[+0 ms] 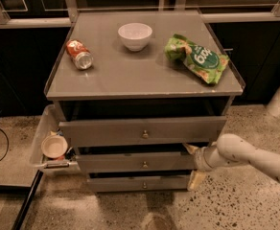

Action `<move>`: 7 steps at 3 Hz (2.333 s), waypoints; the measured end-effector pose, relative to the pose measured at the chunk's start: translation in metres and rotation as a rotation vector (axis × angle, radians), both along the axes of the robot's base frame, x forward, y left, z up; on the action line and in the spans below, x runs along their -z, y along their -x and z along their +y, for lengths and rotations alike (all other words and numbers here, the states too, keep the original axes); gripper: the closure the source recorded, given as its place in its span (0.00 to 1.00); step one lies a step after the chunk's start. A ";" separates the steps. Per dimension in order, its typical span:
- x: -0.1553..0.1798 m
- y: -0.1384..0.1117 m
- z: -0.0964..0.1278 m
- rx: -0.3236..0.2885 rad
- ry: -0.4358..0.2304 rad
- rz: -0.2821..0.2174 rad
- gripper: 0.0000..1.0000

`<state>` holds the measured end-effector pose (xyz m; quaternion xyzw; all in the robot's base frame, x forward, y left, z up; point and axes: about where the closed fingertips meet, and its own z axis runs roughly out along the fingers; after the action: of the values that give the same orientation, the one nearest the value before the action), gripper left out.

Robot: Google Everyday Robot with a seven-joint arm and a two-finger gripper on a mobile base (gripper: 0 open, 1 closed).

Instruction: Open middle drawer

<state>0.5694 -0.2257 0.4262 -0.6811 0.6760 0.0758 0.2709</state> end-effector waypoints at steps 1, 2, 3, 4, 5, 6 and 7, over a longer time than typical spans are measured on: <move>0.010 -0.011 0.004 -0.021 -0.050 -0.050 0.00; 0.020 -0.019 0.008 -0.040 -0.086 -0.084 0.00; 0.026 -0.025 0.014 -0.058 -0.107 -0.105 0.00; 0.028 -0.030 0.021 -0.082 -0.117 -0.119 0.00; 0.034 -0.035 0.025 -0.096 -0.130 -0.103 0.00; 0.034 -0.035 0.025 -0.097 -0.131 -0.102 0.18; 0.034 -0.035 0.025 -0.097 -0.131 -0.102 0.42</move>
Offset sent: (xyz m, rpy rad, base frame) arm 0.0291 0.0085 -0.0284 0.1240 -0.1312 0.0558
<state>0.6045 -0.2004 0.3927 -0.6969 0.6210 0.0981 0.3451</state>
